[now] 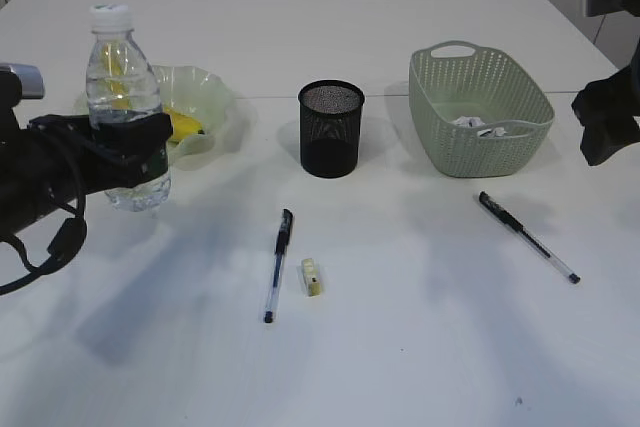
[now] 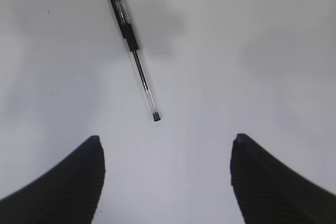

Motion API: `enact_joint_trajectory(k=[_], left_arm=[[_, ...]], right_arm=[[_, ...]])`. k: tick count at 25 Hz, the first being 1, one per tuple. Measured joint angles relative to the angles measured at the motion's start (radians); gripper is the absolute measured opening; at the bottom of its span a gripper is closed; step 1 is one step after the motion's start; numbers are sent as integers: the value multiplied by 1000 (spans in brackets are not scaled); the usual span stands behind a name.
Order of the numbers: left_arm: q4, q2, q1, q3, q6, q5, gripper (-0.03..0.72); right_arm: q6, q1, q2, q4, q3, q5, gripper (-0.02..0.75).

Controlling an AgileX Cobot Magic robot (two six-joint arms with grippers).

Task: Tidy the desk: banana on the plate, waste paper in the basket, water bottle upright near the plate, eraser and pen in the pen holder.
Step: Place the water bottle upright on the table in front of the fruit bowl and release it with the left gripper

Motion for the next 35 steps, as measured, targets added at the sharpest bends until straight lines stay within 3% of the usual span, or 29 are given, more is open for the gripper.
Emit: enact_joint_trajectory(k=[15,35], left_arm=[[-5,280,0,-140,29,-4,389],[-10,379,0,-159,81,-95,389]], right_arm=[[-5,0,0,0,0,0,554],[-6,0,0,0,0,2,554]])
